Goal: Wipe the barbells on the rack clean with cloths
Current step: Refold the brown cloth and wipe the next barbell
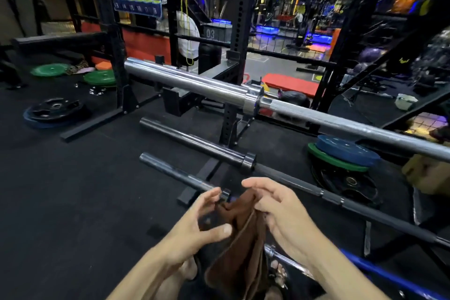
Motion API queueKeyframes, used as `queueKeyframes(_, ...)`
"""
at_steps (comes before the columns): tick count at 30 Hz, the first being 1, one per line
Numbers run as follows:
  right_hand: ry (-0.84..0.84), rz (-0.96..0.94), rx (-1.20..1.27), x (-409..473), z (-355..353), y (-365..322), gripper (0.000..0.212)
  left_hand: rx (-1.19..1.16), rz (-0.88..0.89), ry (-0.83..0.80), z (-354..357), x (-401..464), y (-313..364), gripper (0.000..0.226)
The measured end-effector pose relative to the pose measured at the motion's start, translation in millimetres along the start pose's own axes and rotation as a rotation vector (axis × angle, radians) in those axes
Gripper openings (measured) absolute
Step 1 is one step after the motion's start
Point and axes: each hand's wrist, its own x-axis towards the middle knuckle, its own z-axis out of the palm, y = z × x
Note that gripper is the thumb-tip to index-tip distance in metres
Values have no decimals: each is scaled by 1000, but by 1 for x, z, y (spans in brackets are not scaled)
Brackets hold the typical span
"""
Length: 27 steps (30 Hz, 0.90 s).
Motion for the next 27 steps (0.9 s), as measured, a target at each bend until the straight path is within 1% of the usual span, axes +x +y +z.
queueKeyframes(1, -28, 36, 53, 4, -3, 2, 47, 14, -5, -41, -3, 3, -6, 58)
queueKeyframes(2, -28, 59, 92, 10, -8, 6, 48, 41, 18, -46, -7, 4, -11, 43)
queueKeyframes(3, -4, 82, 123, 15, -12, 11, 48, 74, 52, -17, -10, 5, -13, 32)
queueKeyframes(4, 31, 107, 147, 21, -17, 19, 46, 94, 90, 19, -13, 7, -13, 26)
queueKeyframes(6, 108, 170, 184, 33, -25, 41, 39, 109, 140, 54, -19, 13, -14, 23)
queueKeyframes(9, 138, 316, 255, 50, -24, 83, 32, 116, 136, -24, -23, 27, -18, 19)
queueKeyframes(10, 114, 374, 291, 54, -21, 100, 43, 113, 112, -54, -24, 34, -21, 18)
queueKeyframes(12, 33, 436, 234, 60, -15, 133, 87, 82, 71, -65, -27, 47, -28, 19)
queueKeyframes(13, -24, 446, 208, 64, -13, 148, 102, 59, 52, -58, -30, 53, -33, 20)
queueKeyframes(14, -85, 453, 207, 68, -10, 161, 106, 34, 32, -43, -34, 59, -37, 21)
queueKeyframes(15, -130, 476, 224, 72, -5, 170, 101, 2, 7, -18, -39, 65, -42, 21)
queueKeyframes(16, -167, 494, 241, 77, -1, 176, 90, -42, -23, 10, -45, 70, -46, 20)
queueKeyframes(18, -202, 511, 231, 89, 6, 182, 62, -95, -76, 81, -60, 80, -53, 18)
queueKeyframes(19, -204, 523, 210, 97, 6, 187, 54, -86, -89, 125, -67, 85, -56, 18)
queueKeyframes(20, -193, 546, 176, 104, 6, 193, 57, -76, -101, 165, -74, 88, -59, 18)
queueKeyframes(21, -160, 566, 129, 111, 6, 197, 68, -74, -110, 198, -80, 92, -62, 18)
queueKeyframes(22, -131, 564, 93, 117, 5, 200, 79, -83, -117, 220, -85, 96, -63, 18)
queueKeyframes(24, -76, 522, 82, 126, 7, 202, 89, -163, -107, 257, -96, 106, -62, 15)
queueKeyframes(25, -43, 495, 94, 131, 8, 201, 89, -259, -99, 287, -102, 112, -64, 16)
queueKeyframes(26, -20, 455, 124, 137, 8, 198, 82, -404, -97, 307, -109, 117, -66, 20)
queueKeyframes(27, 2, 400, 156, 143, 10, 193, 65, -551, -108, 301, -116, 121, -72, 28)
